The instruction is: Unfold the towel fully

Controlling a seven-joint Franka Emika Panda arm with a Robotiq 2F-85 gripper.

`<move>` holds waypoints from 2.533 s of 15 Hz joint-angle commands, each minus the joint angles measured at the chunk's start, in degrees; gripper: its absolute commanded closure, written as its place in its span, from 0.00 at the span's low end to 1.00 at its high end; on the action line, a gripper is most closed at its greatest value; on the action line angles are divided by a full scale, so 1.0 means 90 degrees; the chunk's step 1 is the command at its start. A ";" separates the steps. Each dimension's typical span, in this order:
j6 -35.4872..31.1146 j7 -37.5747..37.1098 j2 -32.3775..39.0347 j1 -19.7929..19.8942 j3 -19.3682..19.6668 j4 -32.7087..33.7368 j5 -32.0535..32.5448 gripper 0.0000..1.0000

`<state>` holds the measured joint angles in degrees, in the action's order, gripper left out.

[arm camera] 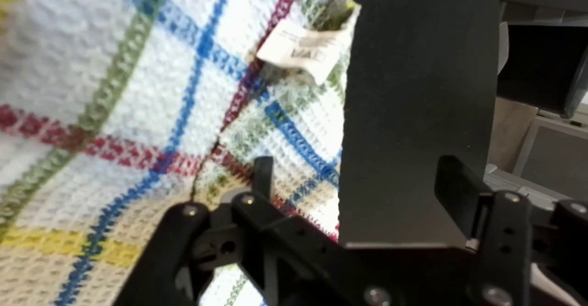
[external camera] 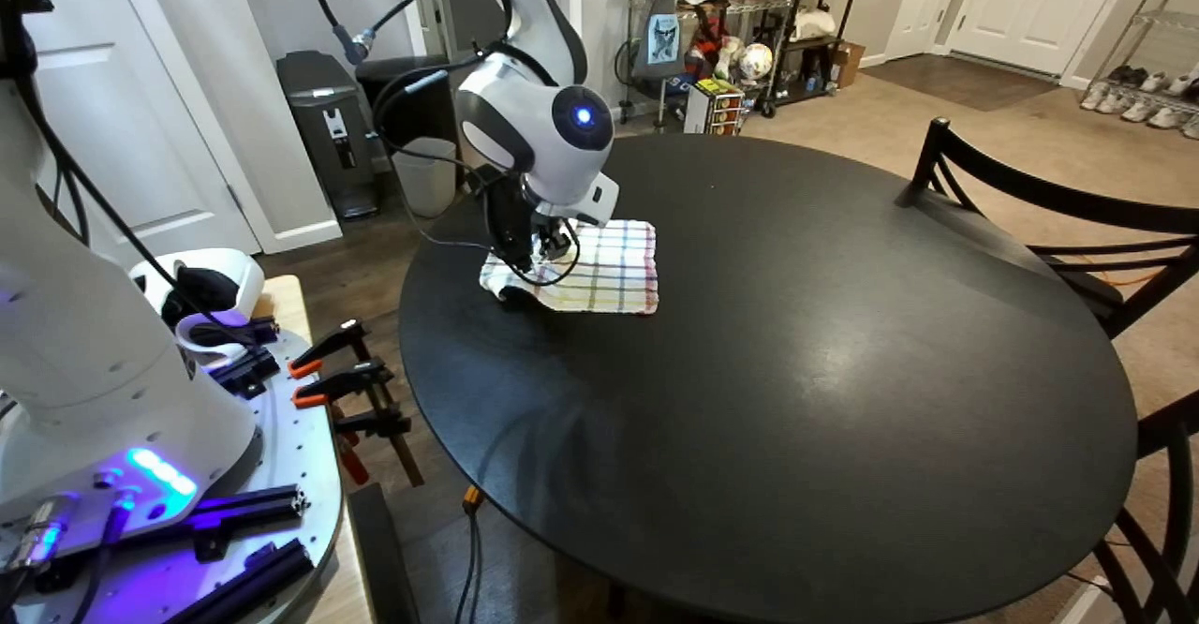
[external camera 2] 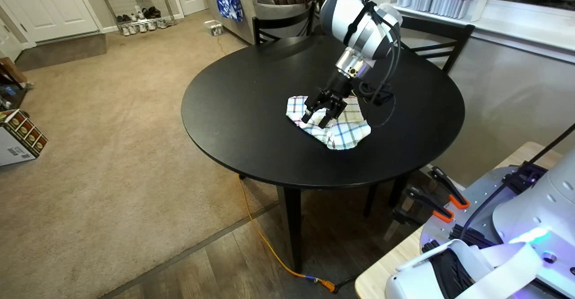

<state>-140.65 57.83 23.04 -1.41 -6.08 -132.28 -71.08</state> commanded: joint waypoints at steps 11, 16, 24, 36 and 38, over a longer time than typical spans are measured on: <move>-0.0207 -0.0079 -0.0078 -0.0184 0.0129 -0.0071 0.0128 1.00; -0.0680 0.0018 0.0011 -0.0115 0.0216 0.0135 0.0047 0.67; -0.0756 -0.0388 0.0008 -0.0120 0.0354 0.0510 0.0414 0.16; 0.0459 -0.3546 0.0462 0.0323 0.0592 0.1442 0.3291 0.00; 0.0694 -0.3850 0.0415 0.0450 0.0516 0.1531 0.3439 0.00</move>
<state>-138.13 28.35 26.90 0.27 -0.08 -120.17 -43.16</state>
